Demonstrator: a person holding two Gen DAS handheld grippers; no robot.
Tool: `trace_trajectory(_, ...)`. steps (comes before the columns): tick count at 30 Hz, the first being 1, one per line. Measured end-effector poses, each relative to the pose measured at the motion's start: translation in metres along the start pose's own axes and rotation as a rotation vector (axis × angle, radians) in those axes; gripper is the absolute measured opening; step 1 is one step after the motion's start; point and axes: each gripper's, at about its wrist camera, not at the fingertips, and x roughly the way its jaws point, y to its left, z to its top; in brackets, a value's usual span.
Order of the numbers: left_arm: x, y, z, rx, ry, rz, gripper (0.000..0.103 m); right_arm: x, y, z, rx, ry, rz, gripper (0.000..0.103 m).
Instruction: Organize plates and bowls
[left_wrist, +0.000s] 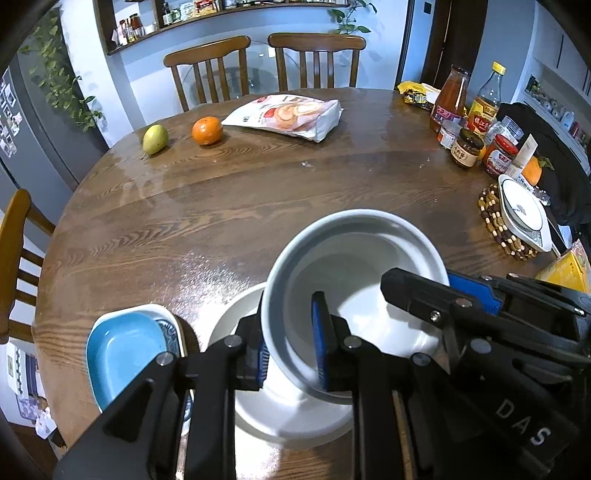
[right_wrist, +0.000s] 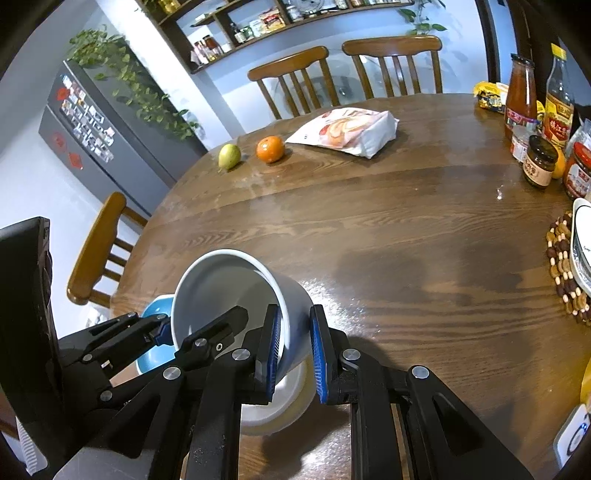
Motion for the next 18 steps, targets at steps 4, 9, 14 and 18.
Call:
trace_trajectory(4, -0.003, 0.004, -0.005, -0.009, 0.001, 0.007, 0.018, 0.000, 0.007, -0.004, -0.013, 0.005, 0.006, 0.018)
trace_trajectory(9, -0.006, 0.008, -0.013, -0.023, 0.008, 0.010, 0.018, 0.001, 0.013, -0.011, -0.021, 0.016, 0.011, 0.018)
trace_trajectory(14, -0.008, 0.011, -0.019, -0.034, 0.011, 0.012, 0.018, 0.002, 0.017, -0.017, -0.031, 0.026, 0.015, 0.018)
trace_trajectory(18, -0.009, 0.012, -0.023, -0.038, 0.013, 0.016, 0.018, 0.001, 0.020, -0.021, -0.037, 0.030, 0.016, 0.018)
